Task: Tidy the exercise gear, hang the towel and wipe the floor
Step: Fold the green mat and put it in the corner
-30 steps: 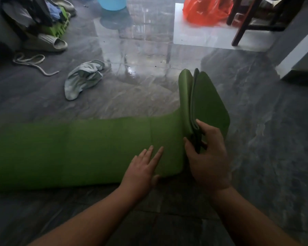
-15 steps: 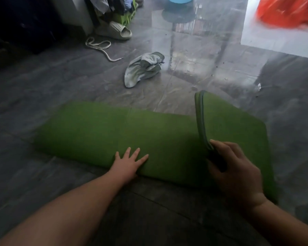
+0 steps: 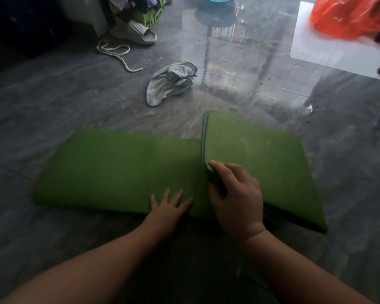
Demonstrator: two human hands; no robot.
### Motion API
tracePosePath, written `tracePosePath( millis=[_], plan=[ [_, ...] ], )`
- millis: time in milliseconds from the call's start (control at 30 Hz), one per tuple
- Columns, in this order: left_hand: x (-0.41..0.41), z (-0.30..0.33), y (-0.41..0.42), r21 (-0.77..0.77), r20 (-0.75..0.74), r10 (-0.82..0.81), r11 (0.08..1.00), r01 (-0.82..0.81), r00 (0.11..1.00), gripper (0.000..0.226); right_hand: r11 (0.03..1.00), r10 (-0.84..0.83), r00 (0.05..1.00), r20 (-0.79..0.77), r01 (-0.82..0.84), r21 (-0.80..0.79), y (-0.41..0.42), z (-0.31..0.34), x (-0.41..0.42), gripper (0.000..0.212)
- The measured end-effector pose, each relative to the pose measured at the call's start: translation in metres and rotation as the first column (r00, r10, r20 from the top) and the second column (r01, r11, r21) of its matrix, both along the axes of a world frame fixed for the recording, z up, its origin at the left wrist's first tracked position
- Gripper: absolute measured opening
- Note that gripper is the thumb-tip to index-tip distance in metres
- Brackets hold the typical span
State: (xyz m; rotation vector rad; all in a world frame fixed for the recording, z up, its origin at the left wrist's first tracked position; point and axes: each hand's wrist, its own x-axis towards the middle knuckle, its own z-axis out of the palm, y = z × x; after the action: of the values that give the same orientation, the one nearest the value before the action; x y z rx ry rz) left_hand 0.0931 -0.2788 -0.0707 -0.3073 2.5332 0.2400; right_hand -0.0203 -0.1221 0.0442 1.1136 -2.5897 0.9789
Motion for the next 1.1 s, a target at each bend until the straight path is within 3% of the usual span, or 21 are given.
tracePosePath(
  millis=[133, 267, 400, 667, 800, 900, 1033, 1100],
  plan=[
    [-0.027, -0.011, 0.058, 0.121, -0.064, -0.022, 0.992, 0.03, 0.998, 0.077, 0.999, 0.039, 0.999, 0.014, -0.039, -0.029, 0.012, -0.006, -0.008, 0.048],
    [-0.021, -0.019, 0.072, 0.011, -0.054, -0.059, 0.998, 0.059, 0.997, 0.081, 0.998, 0.057, 0.998, 0.04, -0.057, -0.017, 0.035, -0.022, -0.024, 0.053],
    [0.013, -0.018, 0.035, -0.086, -0.093, -0.084, 0.993, 0.076, 0.992, 0.08, 0.998, 0.058, 0.998, 0.033, -0.058, -0.026, 0.045, -0.035, -0.022, 0.048],
    [0.07, -0.003, -0.049, -0.18, 0.004, 0.09, 0.98, -0.088, 0.996, 0.091, 0.968, 0.233, 0.971, 0.063, -0.237, 0.081, 0.001, -0.048, 0.023, 0.045],
    [0.096, -0.005, -0.075, -0.228, -0.028, 0.254, 0.94, -0.254, 0.967, 0.098, 0.94, 0.274, 0.956, 0.104, -0.289, 0.18, -0.014, -0.072, 0.041, 0.044],
    [0.104, -0.009, -0.088, -0.232, -0.042, 0.234, 0.943, -0.237, 0.971, 0.097, 0.916, 0.275, 0.953, 0.13, -0.3, 0.265, -0.026, -0.095, 0.051, 0.048],
    [0.102, -0.012, -0.087, -0.226, -0.022, 0.229, 0.947, -0.228, 0.973, 0.095, 0.801, 0.252, 0.941, 0.224, -0.333, 0.497, -0.038, -0.12, 0.065, 0.053],
    [0.103, -0.013, -0.086, -0.233, -0.011, 0.224, 0.947, -0.22, 0.975, 0.094, 0.764, 0.246, 0.929, 0.277, -0.362, 0.534, -0.042, -0.127, 0.066, 0.057]
  ],
)
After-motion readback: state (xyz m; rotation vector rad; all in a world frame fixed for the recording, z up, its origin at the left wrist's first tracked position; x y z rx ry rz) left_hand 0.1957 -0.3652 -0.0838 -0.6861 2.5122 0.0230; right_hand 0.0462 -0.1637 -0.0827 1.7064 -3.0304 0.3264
